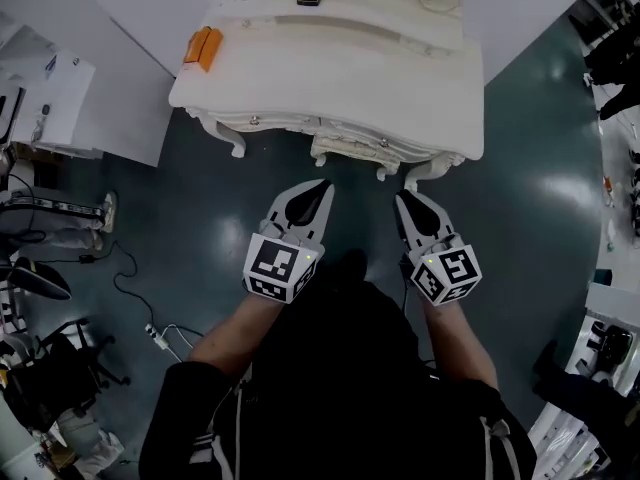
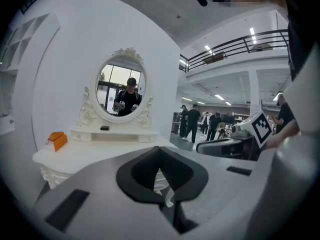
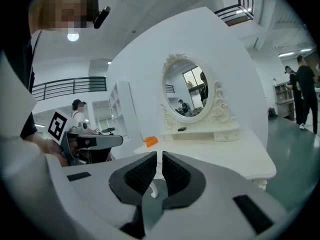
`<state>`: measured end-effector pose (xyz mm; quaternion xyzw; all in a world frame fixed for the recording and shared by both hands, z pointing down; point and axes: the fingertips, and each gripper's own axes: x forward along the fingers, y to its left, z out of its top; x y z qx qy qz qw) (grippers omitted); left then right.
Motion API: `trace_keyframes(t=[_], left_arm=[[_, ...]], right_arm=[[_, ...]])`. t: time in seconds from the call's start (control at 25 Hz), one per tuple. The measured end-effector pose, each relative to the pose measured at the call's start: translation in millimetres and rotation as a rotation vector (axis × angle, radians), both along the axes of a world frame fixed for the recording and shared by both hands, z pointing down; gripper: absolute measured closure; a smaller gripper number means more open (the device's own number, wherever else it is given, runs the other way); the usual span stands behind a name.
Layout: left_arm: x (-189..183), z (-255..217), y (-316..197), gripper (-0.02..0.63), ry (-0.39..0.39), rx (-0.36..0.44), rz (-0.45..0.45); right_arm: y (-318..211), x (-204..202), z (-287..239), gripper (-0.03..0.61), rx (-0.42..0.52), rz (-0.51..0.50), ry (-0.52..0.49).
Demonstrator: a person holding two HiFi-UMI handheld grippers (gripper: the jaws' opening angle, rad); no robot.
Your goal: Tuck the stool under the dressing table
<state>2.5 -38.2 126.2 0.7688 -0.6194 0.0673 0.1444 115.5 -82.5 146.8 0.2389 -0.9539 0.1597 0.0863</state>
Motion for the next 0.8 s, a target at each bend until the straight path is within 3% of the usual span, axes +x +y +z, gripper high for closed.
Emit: trace_keyframes(t=[0.32, 0.48, 0.8], left_arm=[[14, -47, 43, 0.607, -0.044, 0.045, 0.048], [6, -64, 51, 0.607, -0.023, 0.066, 0.024], [-19, -95, 62, 0.607, -0.065, 0.098, -0.016]], right_arm=[[56, -16, -69, 0.538, 0.094, -0.066, -0.028], [78, -25, -96, 0.546, 0.137, -0.096, -0.056], [96, -38, -125, 0.557, 0.138, -0.12, -0.112]])
